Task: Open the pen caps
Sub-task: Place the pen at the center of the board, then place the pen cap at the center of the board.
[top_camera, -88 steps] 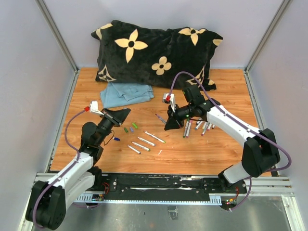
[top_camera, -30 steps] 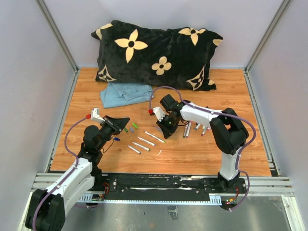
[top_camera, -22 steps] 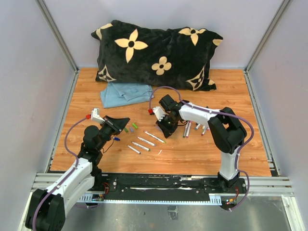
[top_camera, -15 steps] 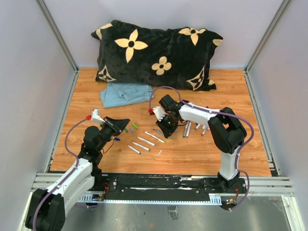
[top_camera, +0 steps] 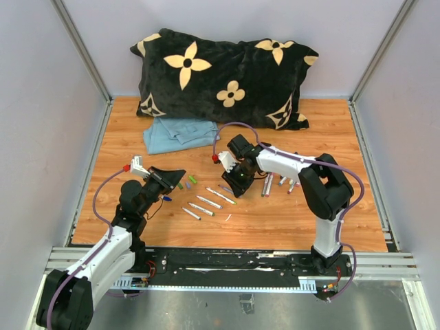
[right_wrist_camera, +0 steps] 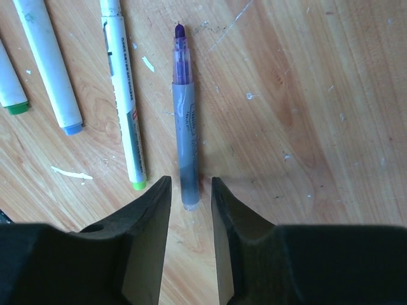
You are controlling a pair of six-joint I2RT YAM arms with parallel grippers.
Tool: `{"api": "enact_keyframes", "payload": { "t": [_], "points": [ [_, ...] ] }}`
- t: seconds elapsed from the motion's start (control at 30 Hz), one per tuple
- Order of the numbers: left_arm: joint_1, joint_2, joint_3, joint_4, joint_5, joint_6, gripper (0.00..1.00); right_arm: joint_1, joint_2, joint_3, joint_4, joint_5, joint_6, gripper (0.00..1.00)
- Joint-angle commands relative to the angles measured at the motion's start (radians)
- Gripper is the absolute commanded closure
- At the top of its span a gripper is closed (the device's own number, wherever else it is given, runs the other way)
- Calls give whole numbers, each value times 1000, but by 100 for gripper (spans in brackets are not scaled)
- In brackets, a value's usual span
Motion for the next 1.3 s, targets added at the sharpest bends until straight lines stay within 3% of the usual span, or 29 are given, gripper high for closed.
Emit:
{"api": "enact_keyframes", "payload": {
  "t": [0.0, 0.47, 0.97, 1.27],
  "points": [
    [5, 3, -7, 31, 19, -9, 100, 15, -71, 21, -13, -6, -26, 66],
    [-16, 123, 49, 37, 86, -3, 100, -12, -201, 15, -47, -47, -122, 59],
    [-242, 315, 147, 28, -161, 20, 100, -134, -293, 12, -95, -216, -193, 57],
    [-326, 495, 346, -230, -381, -40, 100, -169, -304, 9, -95, -239, -192, 57]
  ]
}}
